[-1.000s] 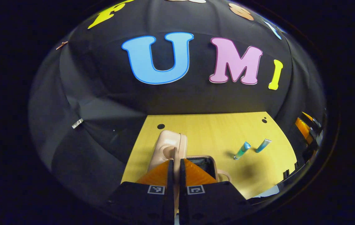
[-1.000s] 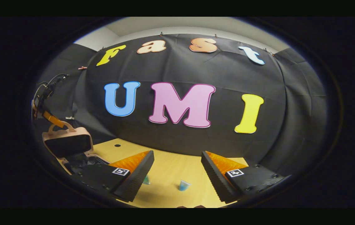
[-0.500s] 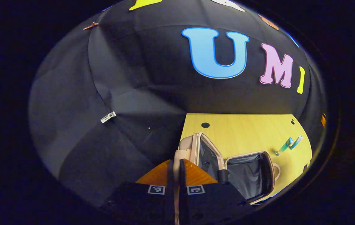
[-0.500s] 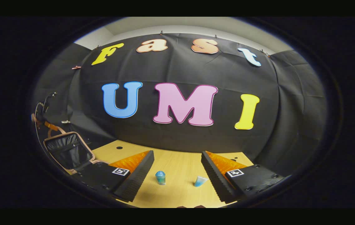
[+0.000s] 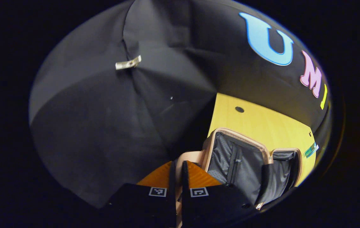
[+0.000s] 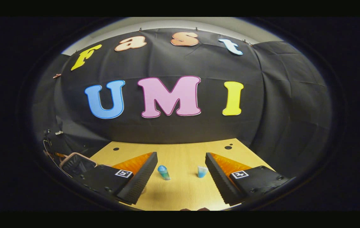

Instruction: First open the suitcase, pack the skin care products into it, and then close the suitcase.

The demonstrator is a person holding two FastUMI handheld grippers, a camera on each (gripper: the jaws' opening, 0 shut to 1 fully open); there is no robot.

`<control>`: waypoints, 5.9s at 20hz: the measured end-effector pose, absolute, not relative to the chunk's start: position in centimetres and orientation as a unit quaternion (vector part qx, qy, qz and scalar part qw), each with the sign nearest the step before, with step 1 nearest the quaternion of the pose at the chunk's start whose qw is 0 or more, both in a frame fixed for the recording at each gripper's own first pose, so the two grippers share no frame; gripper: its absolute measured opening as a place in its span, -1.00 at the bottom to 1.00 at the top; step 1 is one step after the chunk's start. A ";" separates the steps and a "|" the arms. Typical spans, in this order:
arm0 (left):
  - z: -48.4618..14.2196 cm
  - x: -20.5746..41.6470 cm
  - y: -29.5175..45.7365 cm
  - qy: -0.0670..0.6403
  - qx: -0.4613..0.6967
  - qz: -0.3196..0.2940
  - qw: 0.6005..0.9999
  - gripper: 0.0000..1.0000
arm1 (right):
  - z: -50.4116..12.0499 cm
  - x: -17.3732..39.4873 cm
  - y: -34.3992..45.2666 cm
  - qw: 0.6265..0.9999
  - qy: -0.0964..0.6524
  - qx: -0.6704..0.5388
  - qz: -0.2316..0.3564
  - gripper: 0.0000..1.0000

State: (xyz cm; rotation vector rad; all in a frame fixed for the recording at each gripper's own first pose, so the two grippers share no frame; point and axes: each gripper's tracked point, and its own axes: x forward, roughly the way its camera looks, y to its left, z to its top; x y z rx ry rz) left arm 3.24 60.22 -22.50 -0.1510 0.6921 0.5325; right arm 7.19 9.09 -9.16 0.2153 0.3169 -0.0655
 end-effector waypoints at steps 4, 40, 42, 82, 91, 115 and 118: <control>-26.1 3.4 62.1 0.348 -0.083 0.293 0.886 -0.65 | -9.5 5.6 7.5 0.980 0.167 0.088 -0.061 0.93; -9.8 7.2 13.0 0.073 0.071 0.021 0.995 0.93 | -13.6 5.0 9.6 0.994 0.106 0.001 0.025 0.93; -11.6 8.8 9.8 0.076 0.077 0.002 0.994 0.92 | -14.9 5.9 9.0 0.993 0.114 0.000 0.037 0.93; -37.2 30.5 -4.8 0.298 0.073 -0.036 0.951 -0.13 | -46.9 19.3 4.9 0.916 0.385 0.097 0.062 0.28; -29.8 26.5 0.4 0.320 0.072 -0.027 0.944 -0.14 | -44.1 17.1 3.9 0.911 0.389 0.123 0.066 -0.18; -37.6 1.3 26.2 0.665 0.022 0.123 0.736 -0.20 | -31.4 3.9 21.0 0.885 0.394 0.097 0.230 -0.19; -36.9 1.3 26.1 0.639 0.019 0.111 0.761 -0.05 | -30.8 2.7 23.2 0.880 0.398 0.074 0.248 -0.18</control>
